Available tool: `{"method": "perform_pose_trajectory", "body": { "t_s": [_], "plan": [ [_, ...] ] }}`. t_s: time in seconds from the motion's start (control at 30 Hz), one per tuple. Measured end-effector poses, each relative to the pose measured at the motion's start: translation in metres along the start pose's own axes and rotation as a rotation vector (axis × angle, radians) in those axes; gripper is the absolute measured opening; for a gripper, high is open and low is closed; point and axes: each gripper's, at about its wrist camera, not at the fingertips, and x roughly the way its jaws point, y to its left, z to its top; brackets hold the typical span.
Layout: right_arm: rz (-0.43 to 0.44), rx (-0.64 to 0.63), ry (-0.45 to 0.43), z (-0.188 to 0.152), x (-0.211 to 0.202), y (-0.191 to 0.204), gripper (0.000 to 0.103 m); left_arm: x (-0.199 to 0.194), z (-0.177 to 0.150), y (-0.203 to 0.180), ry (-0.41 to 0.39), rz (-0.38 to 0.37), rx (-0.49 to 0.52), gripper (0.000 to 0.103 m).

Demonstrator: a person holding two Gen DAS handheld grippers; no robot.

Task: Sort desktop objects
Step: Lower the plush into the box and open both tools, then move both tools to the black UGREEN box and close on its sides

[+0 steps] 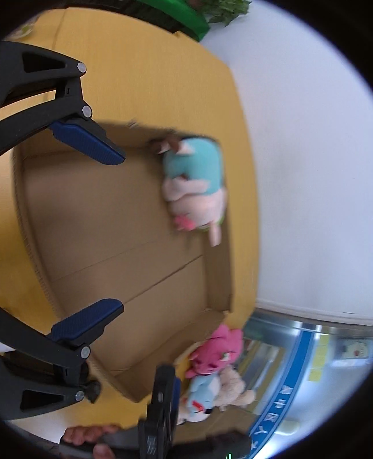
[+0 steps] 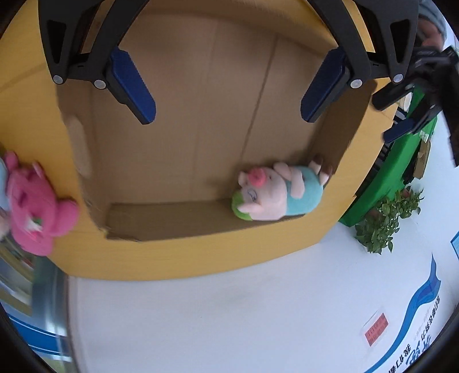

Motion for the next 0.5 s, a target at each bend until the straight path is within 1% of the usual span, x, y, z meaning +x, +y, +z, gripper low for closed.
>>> {"method": "perform_pose_trajectory", "body": {
  "t_s": [0.03,0.07,0.1,0.2,0.23,0.27,0.4,0.47,0.5],
  "plan": [
    [-0.037,-0.004,-0.022,-0.02,-0.017,-0.004,0.103,0.003,-0.009,-0.003,0.017,-0.007,-0.004,0.095],
    [-0.058,-0.008,-0.034,-0.027,-0.023,-0.008,0.103,0.007,-0.018,-0.006,0.035,-0.017,-0.011,0.095],
    [-0.084,-0.024,-0.047,-0.045,-0.034,-0.009,0.103,0.01,-0.027,-0.006,0.052,-0.025,-0.03,0.095],
    [-0.149,-0.085,-0.062,-0.071,-0.051,-0.014,0.103,0.014,-0.049,-0.007,0.09,-0.059,-0.112,0.095],
    [-0.177,-0.097,-0.063,-0.077,-0.049,-0.013,0.103,0.014,-0.054,-0.009,0.084,-0.051,-0.117,0.095],
    [-0.198,-0.102,-0.058,-0.083,-0.048,-0.015,0.103,0.011,-0.059,-0.013,0.062,-0.033,-0.103,0.095],
    [-0.21,-0.087,-0.015,-0.105,-0.029,-0.024,0.103,0.006,-0.064,-0.02,0.053,-0.024,-0.118,0.095],
    [-0.232,-0.112,-0.036,-0.114,-0.032,-0.021,0.103,0.006,-0.063,-0.022,0.06,-0.011,-0.117,0.095],
    [-0.212,-0.115,-0.043,-0.119,-0.037,-0.019,0.103,0.003,-0.062,-0.022,0.056,-0.001,-0.121,0.095]
  ]
}}
